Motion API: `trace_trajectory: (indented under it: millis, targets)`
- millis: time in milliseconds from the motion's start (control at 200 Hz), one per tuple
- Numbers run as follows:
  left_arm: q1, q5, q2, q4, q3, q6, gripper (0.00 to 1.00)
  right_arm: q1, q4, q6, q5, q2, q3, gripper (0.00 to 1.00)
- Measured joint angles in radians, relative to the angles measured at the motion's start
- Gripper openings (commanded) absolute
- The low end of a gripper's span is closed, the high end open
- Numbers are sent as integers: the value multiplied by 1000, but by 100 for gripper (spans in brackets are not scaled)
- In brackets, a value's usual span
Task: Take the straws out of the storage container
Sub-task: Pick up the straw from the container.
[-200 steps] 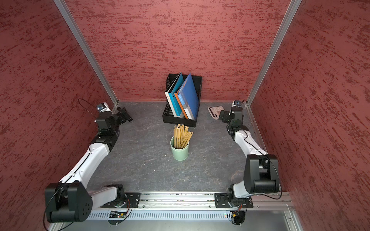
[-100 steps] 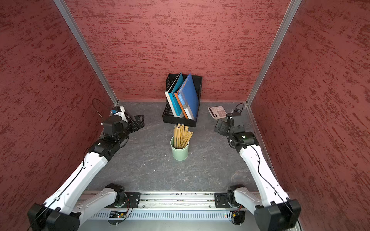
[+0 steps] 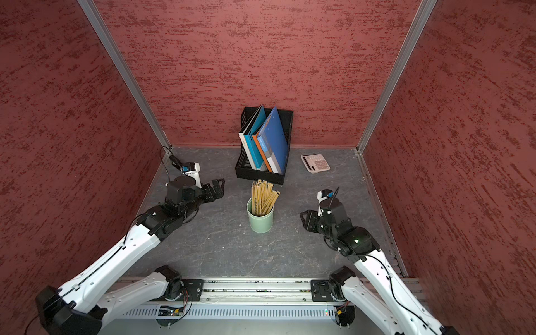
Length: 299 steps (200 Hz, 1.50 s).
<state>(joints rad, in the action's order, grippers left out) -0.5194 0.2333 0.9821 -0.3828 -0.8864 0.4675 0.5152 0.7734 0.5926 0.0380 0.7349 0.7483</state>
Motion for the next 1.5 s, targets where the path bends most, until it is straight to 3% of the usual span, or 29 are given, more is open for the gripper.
trace_trajectory:
  millis: [225, 516, 927, 1498]
  targets:
    - [-20, 1, 13, 1, 7, 9, 100, 82, -138, -13, 2, 117, -11, 44]
    - [-21, -8, 57, 4, 8, 14, 100, 128, -293, -53, 10, 245, 7, 25]
    - [-21, -19, 61, 34, 15, 18, 100, 138, -428, -131, 77, 307, 47, 30]
    - [-21, -22, 61, 40, 15, 18, 100, 138, -478, -162, 97, 385, 80, 26]
